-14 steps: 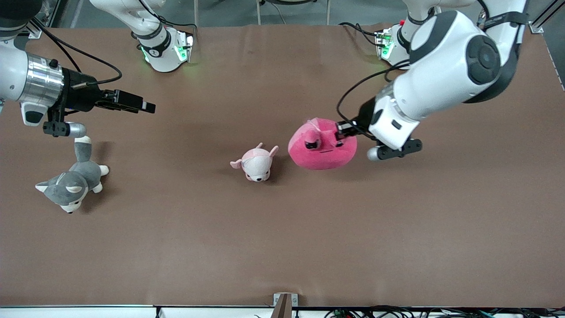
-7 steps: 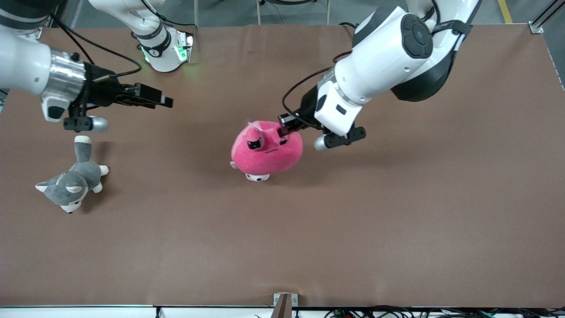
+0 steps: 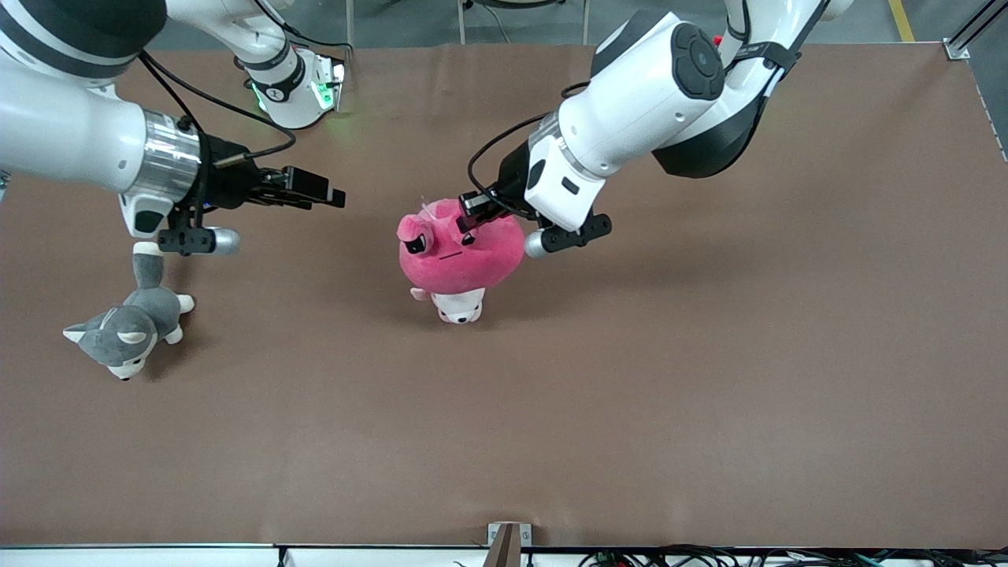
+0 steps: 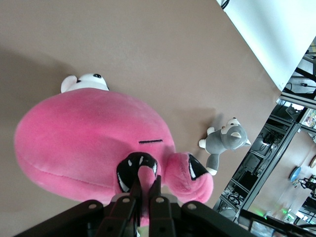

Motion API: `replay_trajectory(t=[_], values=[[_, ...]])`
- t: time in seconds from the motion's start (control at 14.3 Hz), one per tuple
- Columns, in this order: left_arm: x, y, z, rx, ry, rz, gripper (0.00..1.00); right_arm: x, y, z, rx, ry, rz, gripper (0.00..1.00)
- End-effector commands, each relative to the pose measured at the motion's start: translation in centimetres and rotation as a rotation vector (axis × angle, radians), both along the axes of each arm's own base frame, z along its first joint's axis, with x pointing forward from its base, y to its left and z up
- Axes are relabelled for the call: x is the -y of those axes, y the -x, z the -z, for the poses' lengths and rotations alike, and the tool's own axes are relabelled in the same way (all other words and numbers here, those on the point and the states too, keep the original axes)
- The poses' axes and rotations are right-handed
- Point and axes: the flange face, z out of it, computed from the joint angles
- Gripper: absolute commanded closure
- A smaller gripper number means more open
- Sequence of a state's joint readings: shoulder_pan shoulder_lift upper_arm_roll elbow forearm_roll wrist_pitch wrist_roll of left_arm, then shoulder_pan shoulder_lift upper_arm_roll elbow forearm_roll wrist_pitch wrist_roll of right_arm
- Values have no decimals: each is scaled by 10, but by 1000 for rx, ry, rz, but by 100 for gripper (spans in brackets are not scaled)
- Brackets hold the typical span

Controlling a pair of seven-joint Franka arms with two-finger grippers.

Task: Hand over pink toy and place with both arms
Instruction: 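Grasp the pink toy with the right gripper beside the left gripper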

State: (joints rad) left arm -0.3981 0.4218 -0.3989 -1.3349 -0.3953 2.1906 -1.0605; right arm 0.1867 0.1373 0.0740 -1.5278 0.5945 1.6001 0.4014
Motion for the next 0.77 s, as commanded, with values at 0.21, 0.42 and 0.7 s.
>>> replay_trajectory(t=[0.21,0.42,0.7], values=[[30,8,-2,-24,80,-78,100,-28,-8,10,9,-12,17,28],[32,8,1,-33,80,-84,100,-36,-7,8,-2,-10,33,28],[39,14,0,-32,86,-81,100,-47,-16,16,-6,-4,21,28]])
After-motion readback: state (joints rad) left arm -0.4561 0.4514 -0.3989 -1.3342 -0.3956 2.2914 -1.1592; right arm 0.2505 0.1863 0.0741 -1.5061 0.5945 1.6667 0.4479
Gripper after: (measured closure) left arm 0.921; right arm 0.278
